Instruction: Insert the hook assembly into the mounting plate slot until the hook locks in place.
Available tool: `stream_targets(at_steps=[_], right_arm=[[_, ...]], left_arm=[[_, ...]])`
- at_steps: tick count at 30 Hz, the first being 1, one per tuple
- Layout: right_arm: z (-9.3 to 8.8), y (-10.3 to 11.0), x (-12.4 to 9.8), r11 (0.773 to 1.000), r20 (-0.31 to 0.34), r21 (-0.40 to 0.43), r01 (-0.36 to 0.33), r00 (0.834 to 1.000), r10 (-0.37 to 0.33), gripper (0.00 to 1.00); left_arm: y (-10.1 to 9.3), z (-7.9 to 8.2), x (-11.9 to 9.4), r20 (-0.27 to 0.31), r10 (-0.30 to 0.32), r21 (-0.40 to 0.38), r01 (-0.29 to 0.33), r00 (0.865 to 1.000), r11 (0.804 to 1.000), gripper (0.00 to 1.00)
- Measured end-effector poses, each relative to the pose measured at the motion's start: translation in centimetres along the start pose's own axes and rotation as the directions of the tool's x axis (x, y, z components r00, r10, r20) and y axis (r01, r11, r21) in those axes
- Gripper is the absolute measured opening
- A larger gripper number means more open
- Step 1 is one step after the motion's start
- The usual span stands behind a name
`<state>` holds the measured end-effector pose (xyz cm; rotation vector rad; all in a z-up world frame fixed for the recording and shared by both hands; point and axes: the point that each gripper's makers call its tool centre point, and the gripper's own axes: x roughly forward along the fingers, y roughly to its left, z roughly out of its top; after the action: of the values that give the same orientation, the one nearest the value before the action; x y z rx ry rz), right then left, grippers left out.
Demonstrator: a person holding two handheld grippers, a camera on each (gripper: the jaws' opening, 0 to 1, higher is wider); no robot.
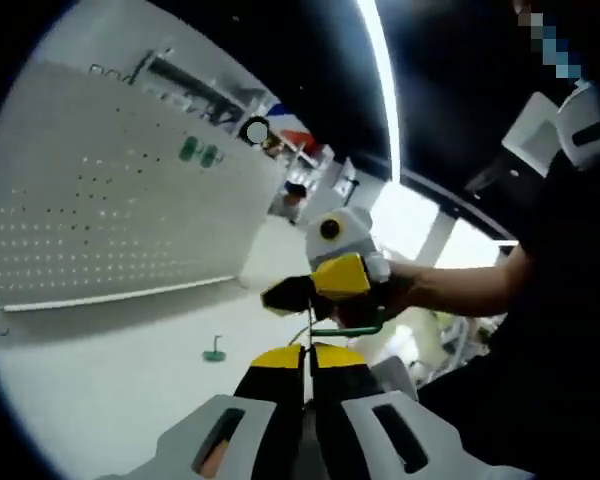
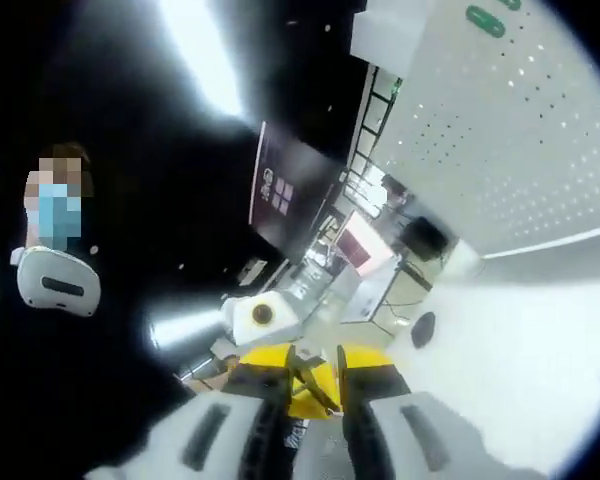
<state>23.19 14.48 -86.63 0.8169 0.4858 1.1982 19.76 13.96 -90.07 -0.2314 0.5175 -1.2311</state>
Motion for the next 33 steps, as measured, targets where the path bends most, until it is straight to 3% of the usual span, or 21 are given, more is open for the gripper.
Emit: stream_targets(at_steps=[5, 7, 8, 10, 12, 15, 19, 23, 24, 25, 27, 29, 30, 33], right_arm=[[0.9, -2.0, -1.4, 0.977, -0.021, -0.124, 0.174, 0.984, -0.178, 0.15], [1.2, -3.9, -2.5, 0.934, -0.021, -0.192, 0.303, 0.950, -0.313, 0.17], [1.2, -5.0, -3.3, 0.901, -0.028, -0.234, 0.366, 0.923, -0.383, 0.17], [0.9, -5.9, -4.3, 0.851, -0.046, -0.311, 0.423, 0.888, -0.458, 0.17], [0.9, -6.2, -4.7, 0.819, -0.030, -0.335, 0.465, 0.864, -0.503, 0.18], [0.6, -6.1, -5.0, 0.809, -0.021, -0.311, 0.499, 0.847, -0.531, 0.21], [-0.2, -6.5, -5.5, 0.780, 0.000, -0.302, 0.547, 0.819, -0.574, 0.21], [-0.8, -6.5, -5.3, 0.775, 0.008, -0.293, 0.559, 0.812, -0.583, 0.21], [-1.2, -6.6, -5.2, 0.762, -0.006, -0.334, 0.555, 0.807, -0.591, 0.21], [-1.7, -7.0, -5.3, 0.734, -0.033, -0.399, 0.549, 0.792, -0.610, 0.21], [-2.5, -7.0, -4.9, 0.713, -0.056, -0.449, 0.539, 0.779, -0.624, 0.21], [-2.9, -6.5, -4.2, 0.731, -0.056, -0.430, 0.530, 0.792, -0.607, 0.21], [-3.2, -6.0, -3.6, 0.753, -0.063, -0.414, 0.511, 0.810, -0.584, 0.21], [-3.3, -5.4, -2.6, 0.766, -0.061, -0.407, 0.497, 0.822, -0.566, 0.21]], left_arm=[[2.5, -1.0, -0.4, -0.039, 0.118, -0.010, -0.119, 0.992, 0.993, 0.01], [4.0, -1.4, -0.7, -0.065, 0.191, -0.002, -0.191, 0.979, 0.982, 0.01], [4.8, -1.7, -0.9, -0.095, 0.231, 0.037, -0.228, 0.968, 0.973, 0.01], [5.8, -2.2, -1.1, -0.138, 0.284, 0.091, -0.274, 0.949, 0.958, 0.01], [6.7, -2.0, -1.3, -0.146, 0.328, 0.122, -0.312, 0.933, 0.942, 0.01], [7.7, -1.6, -1.6, -0.141, 0.381, 0.138, -0.363, 0.914, 0.921, 0.01], [8.2, -1.4, -1.6, -0.133, 0.407, 0.153, -0.387, 0.904, 0.909, 0.01], [8.1, -1.3, -1.4, -0.125, 0.420, 0.173, -0.398, 0.899, 0.901, 0.01], [8.3, -1.1, -1.4, -0.117, 0.432, 0.180, -0.408, 0.894, 0.895, 0.02], [8.6, -1.1, -1.5, -0.113, 0.450, 0.170, -0.429, 0.886, 0.887, 0.02], [9.1, -1.4, -1.7, -0.129, 0.461, 0.125, -0.447, 0.878, 0.886, 0.02], [9.3, -1.1, -1.8, -0.111, 0.467, 0.098, -0.458, 0.877, 0.883, 0.02], [9.3, -1.0, -1.9, -0.101, 0.465, 0.079, -0.459, 0.880, 0.885, 0.02], [9.6, -0.7, -2.1, -0.082, 0.476, 0.038, -0.475, 0.875, 0.879, 0.02]])
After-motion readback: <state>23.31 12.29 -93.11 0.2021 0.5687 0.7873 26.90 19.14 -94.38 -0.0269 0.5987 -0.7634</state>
